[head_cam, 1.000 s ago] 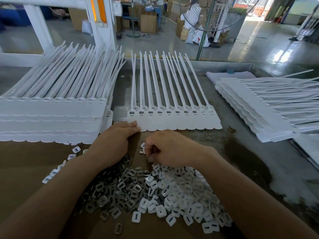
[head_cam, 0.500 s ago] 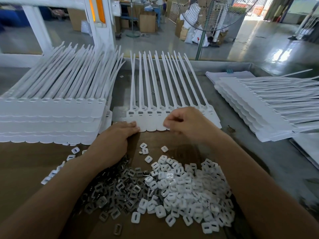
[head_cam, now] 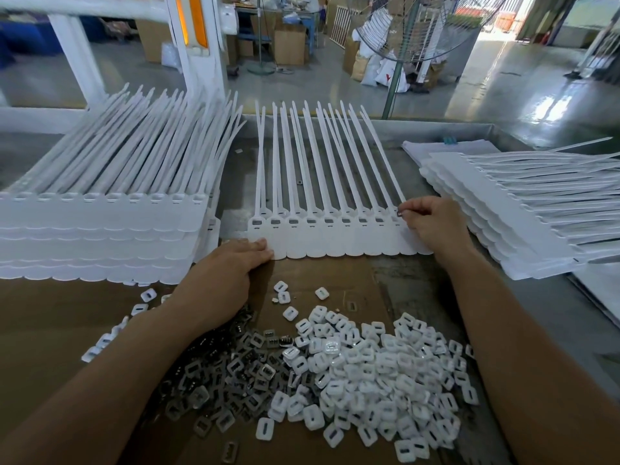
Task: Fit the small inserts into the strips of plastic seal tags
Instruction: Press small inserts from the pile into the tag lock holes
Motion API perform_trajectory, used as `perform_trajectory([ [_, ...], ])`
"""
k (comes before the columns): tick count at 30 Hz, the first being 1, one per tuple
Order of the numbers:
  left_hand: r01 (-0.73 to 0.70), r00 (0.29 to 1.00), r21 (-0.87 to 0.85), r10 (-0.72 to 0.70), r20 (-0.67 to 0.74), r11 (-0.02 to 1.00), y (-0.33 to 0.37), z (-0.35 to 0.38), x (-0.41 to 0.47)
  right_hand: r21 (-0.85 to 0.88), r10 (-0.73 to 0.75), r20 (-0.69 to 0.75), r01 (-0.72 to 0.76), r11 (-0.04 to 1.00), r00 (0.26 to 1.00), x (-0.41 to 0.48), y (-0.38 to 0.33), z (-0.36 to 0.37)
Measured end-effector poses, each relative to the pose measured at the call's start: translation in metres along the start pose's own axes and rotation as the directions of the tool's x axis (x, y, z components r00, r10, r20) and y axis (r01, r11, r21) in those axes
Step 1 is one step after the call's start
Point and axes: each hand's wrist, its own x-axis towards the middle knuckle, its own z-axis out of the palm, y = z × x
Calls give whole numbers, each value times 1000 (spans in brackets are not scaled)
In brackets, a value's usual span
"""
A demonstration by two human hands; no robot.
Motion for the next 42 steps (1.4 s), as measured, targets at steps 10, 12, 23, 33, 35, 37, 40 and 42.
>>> perform_trajectory([
  [10, -7, 1000, -3, 7, 9, 1000, 1, -1, -4, -70, 33, 24, -32, 997, 999, 6, 7, 8],
  [12, -8, 1000, -3, 8, 5, 1000, 1, -1, -3, -78, 39, 18, -38, 996, 999, 6, 8, 8],
  [23, -26, 1000, 6, 26, -9, 1000, 1, -1, -5, -109, 14, -64, -21, 994, 998, 4, 10, 11],
  [33, -10, 1000, 3, 10, 4, 1000, 1, 0, -4, -114, 6, -60, -12, 993, 998, 3, 11, 11],
  [35, -15, 1000, 5, 15, -5, 1000, 0, 0, -4, -122, 7, -67, -16, 992, 998, 3, 10, 11],
  [37, -18, 1000, 0, 18, -16, 1000, -2, 1, -5, -152, 12, -74, -23, 988, 997, 3, 10, 12],
  [40, -21, 999, -4, 21, -24, 1000, -3, 2, -6, -161, 24, -65, -35, 986, 998, 3, 9, 12],
  [42, -23, 999, -3, 23, -24, 1000, -4, 2, -6, -130, 30, -50, -37, 991, 998, 2, 7, 9],
])
